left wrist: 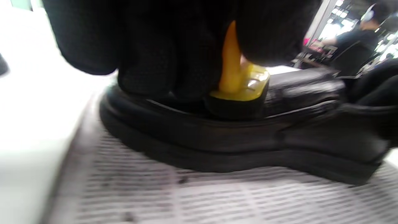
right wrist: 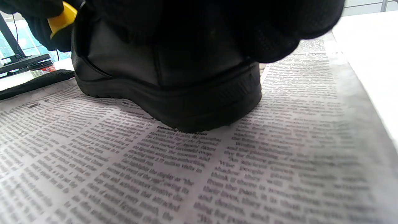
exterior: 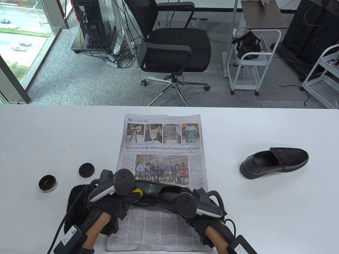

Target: Dip and apply built-in sponge shoe polish on shoes

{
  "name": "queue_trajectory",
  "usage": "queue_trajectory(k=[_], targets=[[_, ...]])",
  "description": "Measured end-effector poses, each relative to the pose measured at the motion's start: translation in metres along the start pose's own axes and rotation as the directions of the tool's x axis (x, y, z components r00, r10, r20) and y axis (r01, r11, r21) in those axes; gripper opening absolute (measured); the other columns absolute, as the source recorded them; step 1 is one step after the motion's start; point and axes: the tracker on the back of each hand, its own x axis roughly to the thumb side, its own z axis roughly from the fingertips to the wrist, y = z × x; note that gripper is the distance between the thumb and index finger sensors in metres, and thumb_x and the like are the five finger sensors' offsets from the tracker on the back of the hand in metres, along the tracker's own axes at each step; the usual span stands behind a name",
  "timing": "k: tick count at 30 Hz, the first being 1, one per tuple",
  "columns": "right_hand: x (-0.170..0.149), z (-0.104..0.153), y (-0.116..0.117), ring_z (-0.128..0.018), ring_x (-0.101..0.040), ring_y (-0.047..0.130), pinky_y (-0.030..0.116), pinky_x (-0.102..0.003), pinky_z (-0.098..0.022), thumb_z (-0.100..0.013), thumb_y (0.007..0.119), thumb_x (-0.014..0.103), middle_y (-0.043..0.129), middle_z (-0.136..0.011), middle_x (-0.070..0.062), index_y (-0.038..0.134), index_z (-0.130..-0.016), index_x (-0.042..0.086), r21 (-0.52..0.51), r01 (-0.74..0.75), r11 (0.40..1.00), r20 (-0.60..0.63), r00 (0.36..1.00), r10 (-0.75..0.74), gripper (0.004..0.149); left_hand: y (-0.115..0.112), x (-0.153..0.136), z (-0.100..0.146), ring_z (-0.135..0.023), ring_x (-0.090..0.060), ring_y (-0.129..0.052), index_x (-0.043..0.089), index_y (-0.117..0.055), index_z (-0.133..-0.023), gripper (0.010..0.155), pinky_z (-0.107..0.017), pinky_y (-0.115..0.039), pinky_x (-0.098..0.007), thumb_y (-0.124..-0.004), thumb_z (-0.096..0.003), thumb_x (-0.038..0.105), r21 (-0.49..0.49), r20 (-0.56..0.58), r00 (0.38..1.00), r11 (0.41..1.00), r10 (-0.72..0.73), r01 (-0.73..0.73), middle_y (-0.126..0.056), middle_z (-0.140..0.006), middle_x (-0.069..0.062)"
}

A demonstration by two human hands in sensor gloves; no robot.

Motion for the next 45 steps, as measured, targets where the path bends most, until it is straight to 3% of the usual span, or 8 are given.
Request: queue_trajectory(k=[4,7,11,19,26,34,45], targets=[[0.000,0.000,0.000,-0.068,-0.049,0.081,0.071,-0.061,-0.054,-0.046,0.073,0.033,0.063,-0.094,-0.008,0.073,-0.085,0.022,0.000,-0.005,1.000,0.001,1.000,0.005,0.040,-0.001,0.014,0.000,-0.067,-0.034,-0.096,0.012,-0.082,-0.095,0.048,-0.055,-0.080,-0.057,-0.079,-0.0565,0.042,0.105,0.121,0.990,0.991,0.072,-0.085,-0.097,-0.081,-0.015],[0.000,0.000,0.000,-0.068,-0.049,0.081,0.071,-0.061,-0.054,-0.046,0.073,0.033,0.063,-0.094,-0.008,0.073,-0.085,0.022,0.000,-0.007,1.000,0.000,1.000,0.007,0.040,-0.005,0.023,-0.005,-0.067,-0.034,-0.094,0.011,-0.082,-0.094,0.049,-0.055,-0.079,-0.058,-0.078,-0.0566,0.042,0.183,0.144,0.988,0.979,0.059,-0.085,-0.096,-0.079,-0.014],[0.000,0.000,0.000,-0.068,-0.049,0.081,0.071,-0.061,-0.054,-0.046,0.073,0.033,0.063,-0.094,-0.008,0.073,-0.085,0.022,0.000,-0.006,1.000,-0.002,1.000,0.006,0.040,-0.011,0.025,-0.016,-0.071,-0.036,-0.089,0.017,-0.080,-0.096,0.048,-0.058,-0.075,-0.059,-0.075,-0.0570,0.045,0.265,0.084,0.996,0.964,-0.006,-0.017,-0.088,-0.086,-0.018],[0.000,0.000,0.000,-0.068,-0.049,0.081,0.071,-0.061,-0.054,-0.046,0.073,0.033,0.063,-0.094,-0.008,0.073,-0.085,0.022,-0.001,-0.007,1.000,-0.002,1.000,0.007,0.040,-0.016,-0.004,-0.028,-0.077,-0.043,-0.086,0.014,-0.079,-0.096,0.049,-0.059,-0.073,-0.061,-0.074,-0.0574,0.045,0.283,-0.105,0.992,0.955,-0.063,0.090,-0.085,-0.093,-0.020],[0.000,0.000,0.000,-0.068,-0.049,0.081,0.071,-0.061,-0.054,-0.046,0.073,0.033,0.063,-0.094,-0.008,0.073,-0.085,0.022,-0.001,-0.005,1.000,-0.002,1.000,0.005,0.040,-0.006,-0.025,-0.023,-0.078,-0.044,-0.088,0.012,-0.080,-0.093,0.047,-0.059,-0.075,-0.061,-0.075,-0.0572,0.042,0.214,-0.222,0.967,0.961,-0.125,0.174,-0.086,-0.093,-0.023],[0.000,0.000,0.000,-0.068,-0.049,0.081,0.070,-0.061,-0.054,-0.046,0.073,0.033,0.063,-0.094,-0.008,0.073,-0.085,0.022,0.000,-0.003,1.000,-0.002,1.000,0.003,0.040,0.004,-0.034,-0.008,-0.076,-0.041,-0.092,0.013,-0.082,-0.092,0.046,-0.059,-0.078,-0.059,-0.076,-0.0572,0.042,0.078,-0.239,0.954,0.975,-0.183,0.207,-0.091,-0.092,-0.020],[0.000,0.000,0.000,-0.068,-0.049,0.080,0.070,-0.061,-0.054,-0.046,0.073,0.033,0.063,-0.094,-0.008,0.073,-0.085,0.022,0.000,-0.003,1.000,-0.002,1.000,0.003,0.040,0.003,-0.011,0.000,-0.078,-0.041,-0.090,0.014,-0.081,-0.094,0.046,-0.060,-0.076,-0.060,-0.078,-0.0575,0.043,-0.019,-0.062,0.988,0.990,-0.141,0.141,-0.090,-0.092,-0.020]])
